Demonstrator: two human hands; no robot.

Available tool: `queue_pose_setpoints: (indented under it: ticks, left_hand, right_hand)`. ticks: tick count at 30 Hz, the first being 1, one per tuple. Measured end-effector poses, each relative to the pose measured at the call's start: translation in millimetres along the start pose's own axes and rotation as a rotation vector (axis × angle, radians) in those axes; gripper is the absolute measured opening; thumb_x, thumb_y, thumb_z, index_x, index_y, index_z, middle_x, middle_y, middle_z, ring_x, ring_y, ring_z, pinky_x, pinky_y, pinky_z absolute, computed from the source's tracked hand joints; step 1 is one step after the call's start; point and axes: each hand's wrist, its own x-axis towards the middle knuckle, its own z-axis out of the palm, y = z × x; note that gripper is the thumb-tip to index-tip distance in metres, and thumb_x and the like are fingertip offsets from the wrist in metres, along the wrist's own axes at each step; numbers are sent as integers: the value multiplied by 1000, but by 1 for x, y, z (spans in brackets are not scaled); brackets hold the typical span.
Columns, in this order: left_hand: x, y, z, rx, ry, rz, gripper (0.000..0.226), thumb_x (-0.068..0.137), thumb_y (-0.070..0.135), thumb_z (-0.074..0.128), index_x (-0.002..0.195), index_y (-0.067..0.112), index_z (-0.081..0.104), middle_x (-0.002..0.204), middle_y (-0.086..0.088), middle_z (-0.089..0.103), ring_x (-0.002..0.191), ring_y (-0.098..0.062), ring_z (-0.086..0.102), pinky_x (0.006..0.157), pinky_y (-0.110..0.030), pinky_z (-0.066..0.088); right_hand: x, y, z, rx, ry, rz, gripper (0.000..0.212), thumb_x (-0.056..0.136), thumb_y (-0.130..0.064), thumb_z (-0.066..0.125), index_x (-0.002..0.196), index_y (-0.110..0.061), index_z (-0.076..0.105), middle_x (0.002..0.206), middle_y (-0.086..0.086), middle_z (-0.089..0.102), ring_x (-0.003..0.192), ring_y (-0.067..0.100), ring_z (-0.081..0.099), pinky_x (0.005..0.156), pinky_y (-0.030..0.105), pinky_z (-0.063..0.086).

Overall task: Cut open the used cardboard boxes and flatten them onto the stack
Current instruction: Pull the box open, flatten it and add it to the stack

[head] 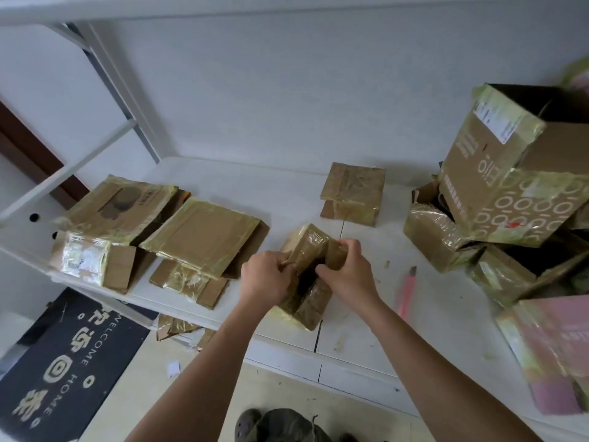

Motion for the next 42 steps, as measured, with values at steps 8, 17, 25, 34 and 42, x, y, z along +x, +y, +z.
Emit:
queue_pose_setpoints:
  ticks: [8, 17, 25, 34, 42]
  left_hand:
    - [2, 16, 12, -4, -25, 60, 25, 95, 24, 59, 114, 32, 73, 95, 6, 74, 85, -18, 64, 68, -24, 44]
    - [8, 13, 9, -24, -2, 31, 17, 94, 23, 61, 94, 25, 77, 64, 5, 64, 65, -18, 60, 60, -25, 43]
    - [2, 23, 14, -290, 148, -169, 19, 90, 18, 61, 75, 13, 71, 60, -5, 65, 49, -15, 48, 47, -23, 35]
    - [-17, 6, 24, -678, -347, -309, 31, 90, 35, 68, 120, 26, 63, 89, 0, 74, 80, -12, 71, 65, -31, 60]
    - [-16, 9, 18, -689, -313, -324, 22, 95, 14, 61, 117, 13, 65, 97, -15, 71, 75, -22, 69, 53, -27, 57]
  right_hand:
    - [-9, 23, -26, 255, -118, 131, 46, 87, -8, 64, 123, -31, 47, 107, -3, 60, 94, 17, 66, 77, 40, 62]
    - [-21, 22, -38, 406, -183, 96, 58, 85, 9, 52, 121, -36, 46, 113, 14, 65, 107, 26, 65, 79, 35, 61]
    - [-26, 3, -19, 250, -60, 33, 71, 82, -58, 69, 136, -39, 28, 108, -18, 57, 84, -6, 64, 61, 7, 48]
    - [-38, 1, -17, -131, -63, -42, 71, 81, -43, 76, 141, -21, 46, 120, 1, 64, 111, 18, 62, 94, 39, 52]
    - [-31, -2, -28, -118, -131, -25, 75, 80, -23, 75, 148, -18, 43, 100, -3, 71, 76, 2, 65, 70, 13, 52]
